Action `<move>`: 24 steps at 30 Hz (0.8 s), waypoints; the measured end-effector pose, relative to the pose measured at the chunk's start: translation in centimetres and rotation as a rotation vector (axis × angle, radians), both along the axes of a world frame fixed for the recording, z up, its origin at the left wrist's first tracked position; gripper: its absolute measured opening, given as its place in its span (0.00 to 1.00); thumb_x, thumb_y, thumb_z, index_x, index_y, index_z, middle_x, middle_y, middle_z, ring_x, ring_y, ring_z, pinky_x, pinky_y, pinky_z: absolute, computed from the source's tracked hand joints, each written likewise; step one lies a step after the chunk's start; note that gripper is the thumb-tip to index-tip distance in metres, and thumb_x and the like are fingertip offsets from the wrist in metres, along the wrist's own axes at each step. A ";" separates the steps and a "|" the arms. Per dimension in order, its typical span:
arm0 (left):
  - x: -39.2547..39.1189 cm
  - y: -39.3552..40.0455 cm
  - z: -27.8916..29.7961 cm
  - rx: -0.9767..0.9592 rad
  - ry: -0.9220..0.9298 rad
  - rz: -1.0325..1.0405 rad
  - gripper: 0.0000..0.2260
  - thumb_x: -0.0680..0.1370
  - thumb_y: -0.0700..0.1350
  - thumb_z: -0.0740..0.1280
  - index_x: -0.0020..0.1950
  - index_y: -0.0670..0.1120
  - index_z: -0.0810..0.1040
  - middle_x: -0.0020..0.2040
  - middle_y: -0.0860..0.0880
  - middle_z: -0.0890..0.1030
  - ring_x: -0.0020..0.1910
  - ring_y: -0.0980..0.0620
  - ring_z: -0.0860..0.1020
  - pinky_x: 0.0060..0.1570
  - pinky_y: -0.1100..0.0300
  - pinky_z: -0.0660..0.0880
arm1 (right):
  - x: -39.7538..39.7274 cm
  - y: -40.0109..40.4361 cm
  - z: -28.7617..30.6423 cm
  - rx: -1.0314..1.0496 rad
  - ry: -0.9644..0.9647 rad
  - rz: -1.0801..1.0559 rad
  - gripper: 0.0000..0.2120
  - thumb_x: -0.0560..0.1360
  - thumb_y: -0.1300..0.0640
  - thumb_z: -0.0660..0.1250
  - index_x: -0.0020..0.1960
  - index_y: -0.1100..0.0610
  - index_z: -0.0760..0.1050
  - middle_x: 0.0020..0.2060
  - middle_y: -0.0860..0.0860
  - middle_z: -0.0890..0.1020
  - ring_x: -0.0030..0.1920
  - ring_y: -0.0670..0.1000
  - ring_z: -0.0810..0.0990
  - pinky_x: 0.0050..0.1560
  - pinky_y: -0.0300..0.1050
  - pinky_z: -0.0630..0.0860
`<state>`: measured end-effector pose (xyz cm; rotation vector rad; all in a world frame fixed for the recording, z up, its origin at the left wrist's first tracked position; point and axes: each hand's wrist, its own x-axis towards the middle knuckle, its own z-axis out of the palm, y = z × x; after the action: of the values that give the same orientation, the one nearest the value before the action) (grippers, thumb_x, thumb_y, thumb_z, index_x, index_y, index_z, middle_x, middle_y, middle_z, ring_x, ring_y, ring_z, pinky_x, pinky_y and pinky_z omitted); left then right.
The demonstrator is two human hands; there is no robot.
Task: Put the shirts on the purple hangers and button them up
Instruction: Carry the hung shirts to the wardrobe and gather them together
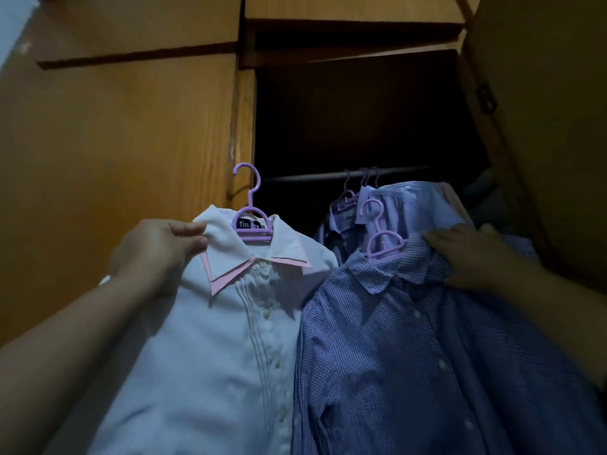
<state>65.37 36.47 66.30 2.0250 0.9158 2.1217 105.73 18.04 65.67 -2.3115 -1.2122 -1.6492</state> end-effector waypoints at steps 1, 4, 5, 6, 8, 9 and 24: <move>-0.1 0.1 0.1 -0.006 0.005 0.011 0.12 0.71 0.53 0.75 0.54 0.53 0.84 0.56 0.50 0.83 0.51 0.52 0.78 0.44 0.61 0.68 | -0.7 0.2 0.3 0.015 -0.001 -0.019 0.44 0.70 0.34 0.63 0.76 0.49 0.46 0.75 0.46 0.57 0.71 0.52 0.61 0.63 0.56 0.64; -0.2 0.2 0.3 0.007 0.004 0.011 0.12 0.71 0.53 0.75 0.53 0.55 0.84 0.57 0.49 0.83 0.54 0.49 0.78 0.49 0.58 0.69 | -2.5 1.1 1.0 0.070 -0.017 -0.040 0.40 0.70 0.37 0.65 0.75 0.50 0.52 0.72 0.47 0.63 0.68 0.54 0.65 0.61 0.57 0.66; -0.3 0.2 0.5 0.015 0.004 0.000 0.12 0.71 0.53 0.74 0.54 0.54 0.84 0.57 0.49 0.83 0.55 0.49 0.78 0.49 0.58 0.69 | -2.9 1.4 1.1 0.090 -0.018 -0.031 0.38 0.70 0.38 0.65 0.73 0.50 0.54 0.70 0.47 0.66 0.66 0.54 0.67 0.60 0.56 0.67; -0.3 0.0 0.6 0.024 0.001 -0.006 0.12 0.72 0.52 0.74 0.54 0.54 0.84 0.57 0.49 0.82 0.55 0.49 0.78 0.49 0.58 0.68 | -3.4 1.6 1.3 0.111 -0.021 -0.026 0.36 0.70 0.38 0.65 0.72 0.50 0.57 0.68 0.47 0.68 0.65 0.54 0.69 0.59 0.55 0.68; -0.3 -0.2 0.8 0.027 -0.002 -0.009 0.12 0.72 0.52 0.74 0.55 0.53 0.84 0.57 0.48 0.82 0.55 0.48 0.78 0.49 0.59 0.68 | -4.4 2.2 1.4 0.147 -0.017 -0.021 0.32 0.70 0.40 0.66 0.69 0.50 0.61 0.64 0.47 0.71 0.63 0.54 0.71 0.58 0.53 0.68; -0.5 -0.2 1.0 0.031 -0.001 -0.001 0.12 0.72 0.53 0.74 0.55 0.54 0.84 0.57 0.49 0.83 0.55 0.48 0.79 0.49 0.58 0.70 | -4.7 2.5 1.4 0.163 -0.015 -0.020 0.30 0.71 0.42 0.66 0.68 0.50 0.63 0.63 0.47 0.72 0.62 0.54 0.71 0.57 0.53 0.68; -1.9 -1.1 2.9 0.073 0.128 0.169 0.11 0.71 0.54 0.75 0.52 0.55 0.84 0.51 0.48 0.84 0.49 0.48 0.78 0.45 0.54 0.70 | -3.8 10.3 3.5 0.220 -0.029 0.092 0.45 0.67 0.33 0.67 0.74 0.55 0.54 0.71 0.50 0.65 0.68 0.53 0.67 0.62 0.51 0.66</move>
<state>63.46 35.42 69.20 2.2154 1.0782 2.1580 101.88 28.30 69.20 -2.0784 -1.0643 -1.6956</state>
